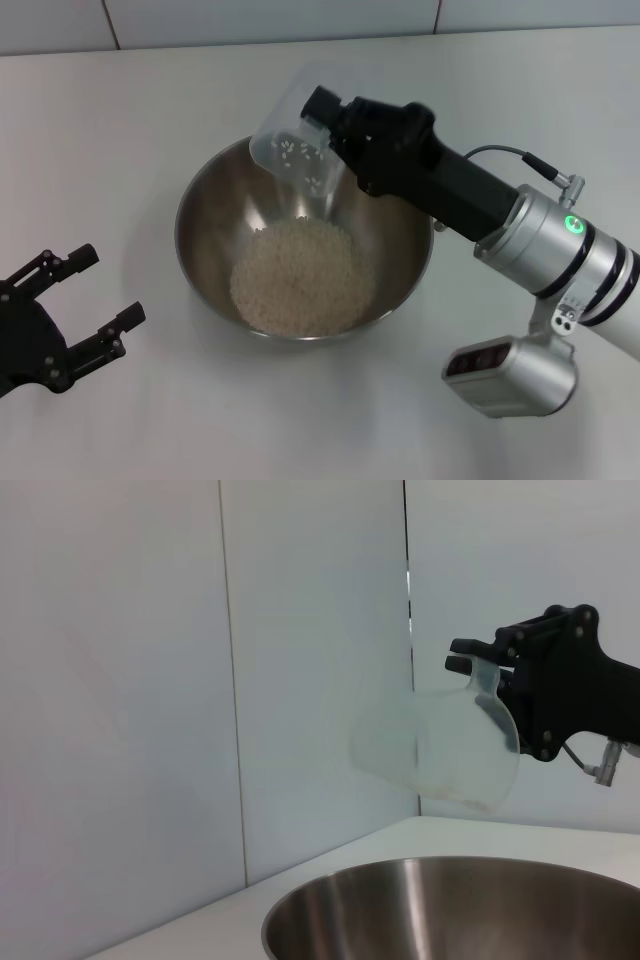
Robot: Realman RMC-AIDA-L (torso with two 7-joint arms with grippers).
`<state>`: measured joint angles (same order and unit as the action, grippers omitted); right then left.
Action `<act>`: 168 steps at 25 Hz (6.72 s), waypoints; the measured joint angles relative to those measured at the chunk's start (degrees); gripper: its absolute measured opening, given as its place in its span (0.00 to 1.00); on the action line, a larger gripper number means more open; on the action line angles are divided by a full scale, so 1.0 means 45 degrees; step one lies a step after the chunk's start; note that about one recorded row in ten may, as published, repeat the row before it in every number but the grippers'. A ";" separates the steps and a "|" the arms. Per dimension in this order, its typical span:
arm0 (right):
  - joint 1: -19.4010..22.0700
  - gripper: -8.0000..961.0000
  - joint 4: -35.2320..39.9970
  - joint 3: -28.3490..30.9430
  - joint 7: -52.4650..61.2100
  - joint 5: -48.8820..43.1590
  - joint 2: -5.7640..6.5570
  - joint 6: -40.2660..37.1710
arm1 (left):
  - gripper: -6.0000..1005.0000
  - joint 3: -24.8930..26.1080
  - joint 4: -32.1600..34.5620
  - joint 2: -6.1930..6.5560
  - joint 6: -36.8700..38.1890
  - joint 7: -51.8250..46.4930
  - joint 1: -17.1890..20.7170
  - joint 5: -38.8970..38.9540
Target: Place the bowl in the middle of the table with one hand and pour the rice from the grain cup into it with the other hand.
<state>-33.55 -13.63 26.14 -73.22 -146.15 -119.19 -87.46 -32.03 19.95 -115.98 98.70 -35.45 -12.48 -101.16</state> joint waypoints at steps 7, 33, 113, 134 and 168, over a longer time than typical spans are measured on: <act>0.0883 0.03 -0.0771 0.1261 0.5162 0.0018 -0.0012 -0.0221 | 0.78 -0.0012 0.0000 0.0036 0.0053 0.0022 0.0047 0.0002; 0.2256 0.03 -0.0777 0.4068 1.5875 0.0021 -0.0057 -0.1052 | 0.78 -0.0050 0.0020 0.0059 0.0334 0.0027 0.0060 0.0002; 0.2893 0.15 -0.0008 0.4945 1.7158 0.1570 -0.0074 0.6329 | 0.78 0.0066 0.0020 0.0133 0.1350 -0.0092 0.0229 0.0004; 0.3845 0.47 0.0458 0.3960 1.8241 0.1540 -0.0014 0.4431 | 0.78 0.0066 0.0019 0.0150 0.1447 -0.0101 0.0235 0.0000; 0.3302 0.51 0.5592 -0.0257 2.3104 0.1367 0.0420 -0.2913 | 0.78 -0.0051 0.0020 0.0148 0.1465 -0.0134 0.0174 -0.0102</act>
<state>-18.69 11.54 24.98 30.75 -140.00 -117.30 -100.57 -32.26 20.04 -115.32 105.29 -36.05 -11.70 -101.62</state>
